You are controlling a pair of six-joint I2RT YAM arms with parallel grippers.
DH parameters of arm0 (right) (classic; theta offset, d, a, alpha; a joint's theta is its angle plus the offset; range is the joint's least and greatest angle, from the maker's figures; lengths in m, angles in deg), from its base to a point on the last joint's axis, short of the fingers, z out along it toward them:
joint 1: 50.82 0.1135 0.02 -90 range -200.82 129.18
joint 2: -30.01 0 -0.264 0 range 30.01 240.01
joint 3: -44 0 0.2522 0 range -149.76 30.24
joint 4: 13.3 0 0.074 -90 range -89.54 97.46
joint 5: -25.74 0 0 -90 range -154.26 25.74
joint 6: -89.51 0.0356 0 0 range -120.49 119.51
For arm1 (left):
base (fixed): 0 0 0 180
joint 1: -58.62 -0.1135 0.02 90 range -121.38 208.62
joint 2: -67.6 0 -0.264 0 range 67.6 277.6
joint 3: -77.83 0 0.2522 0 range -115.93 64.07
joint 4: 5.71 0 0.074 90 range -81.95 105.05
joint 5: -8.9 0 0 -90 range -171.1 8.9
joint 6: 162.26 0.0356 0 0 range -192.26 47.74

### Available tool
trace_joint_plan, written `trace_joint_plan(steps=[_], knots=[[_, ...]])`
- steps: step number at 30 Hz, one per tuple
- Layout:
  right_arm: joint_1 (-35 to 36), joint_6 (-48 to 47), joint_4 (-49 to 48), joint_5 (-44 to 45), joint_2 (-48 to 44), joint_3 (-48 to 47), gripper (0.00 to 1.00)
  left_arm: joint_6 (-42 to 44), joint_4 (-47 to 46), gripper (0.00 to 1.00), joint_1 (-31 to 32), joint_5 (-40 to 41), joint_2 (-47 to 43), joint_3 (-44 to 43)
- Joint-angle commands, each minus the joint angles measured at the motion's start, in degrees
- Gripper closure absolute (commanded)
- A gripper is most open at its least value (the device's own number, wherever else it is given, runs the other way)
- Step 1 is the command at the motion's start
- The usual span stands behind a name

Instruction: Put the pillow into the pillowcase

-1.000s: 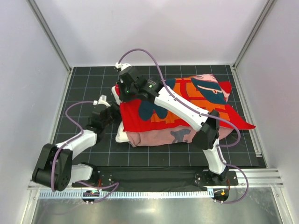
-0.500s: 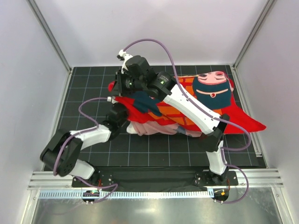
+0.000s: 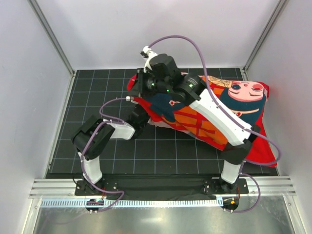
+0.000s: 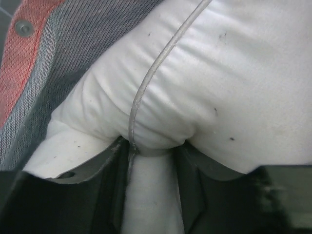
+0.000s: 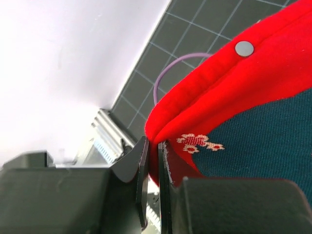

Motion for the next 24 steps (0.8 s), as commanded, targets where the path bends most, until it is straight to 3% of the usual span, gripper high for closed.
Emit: trace_joint_plan(steps=[1, 4, 7, 11, 15, 20, 24], knots=[[0.74, 6.14, -23.78, -15.8, -11.44, 5.74, 0.96, 5.92, 4.86, 0.52, 2.49, -3.41, -5.27, -0.67], [-2.86, 9.22, -30.19, -18.44, -15.13, 12.94, 0.96, 7.86, 10.27, 0.49, 2.57, -4.82, -12.04, 2.23], [-5.85, 9.58, -30.56, -20.29, -15.5, 14.64, 0.96, 8.99, 16.41, 0.37, 2.48, -7.01, -20.56, 7.59], [-8.4, 9.67, -33.0, -21.79, -16.46, 19.46, 0.96, 14.18, 36.83, 0.23, 0.03, -10.09, -33.39, 10.85], [-9.46, 10.28, -35.57, -21.26, -16.29, 23.87, 0.96, 18.31, 47.08, 0.18, -4.71, -16.41, -47.0, 14.26], [-9.64, 9.93, -35.92, -22.75, -12.43, 23.17, 0.86, 21.22, 53.17, 0.13, -6.22, -22.04, -59.85, 20.42], [-9.64, 9.93, -36.18, -23.19, -10.67, 23.17, 0.86, 19.99, 55.01, 0.12, -6.22, -25.38, -68.21, 26.22]])
